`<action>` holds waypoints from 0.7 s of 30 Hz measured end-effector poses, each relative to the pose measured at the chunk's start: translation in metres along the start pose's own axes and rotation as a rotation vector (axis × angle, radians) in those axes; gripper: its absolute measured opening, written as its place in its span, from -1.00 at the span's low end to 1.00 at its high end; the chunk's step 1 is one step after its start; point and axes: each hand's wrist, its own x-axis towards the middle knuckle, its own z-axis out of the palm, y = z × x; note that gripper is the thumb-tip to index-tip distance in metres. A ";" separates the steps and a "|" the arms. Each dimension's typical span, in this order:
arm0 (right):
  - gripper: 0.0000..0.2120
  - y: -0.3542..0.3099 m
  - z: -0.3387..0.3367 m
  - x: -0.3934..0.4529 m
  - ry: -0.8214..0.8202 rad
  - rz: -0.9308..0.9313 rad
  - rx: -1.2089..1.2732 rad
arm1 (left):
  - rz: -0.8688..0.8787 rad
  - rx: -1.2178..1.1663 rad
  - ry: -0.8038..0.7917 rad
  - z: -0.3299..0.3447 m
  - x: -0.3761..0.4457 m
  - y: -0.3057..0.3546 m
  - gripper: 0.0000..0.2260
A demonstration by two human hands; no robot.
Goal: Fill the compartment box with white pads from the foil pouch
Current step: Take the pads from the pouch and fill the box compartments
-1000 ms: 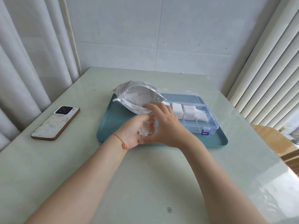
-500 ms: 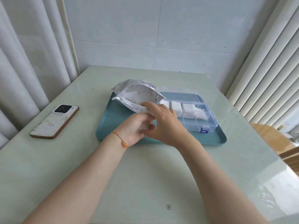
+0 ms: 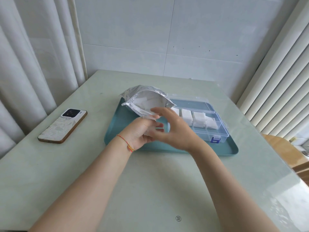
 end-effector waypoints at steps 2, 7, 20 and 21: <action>-0.65 -0.003 -0.005 0.011 0.141 0.055 -0.009 | 0.024 0.011 0.165 -0.009 0.003 0.004 -0.80; -0.69 -0.004 0.007 0.052 0.126 0.148 -0.354 | 0.086 0.047 0.331 -0.019 0.006 0.009 -0.86; -0.60 0.010 0.037 0.094 -0.045 0.117 -1.061 | 0.134 -0.042 0.341 -0.028 0.007 0.015 -0.91; -0.63 0.010 0.038 0.095 -0.045 0.125 -1.053 | 0.119 -0.058 0.331 -0.028 0.007 0.016 -0.95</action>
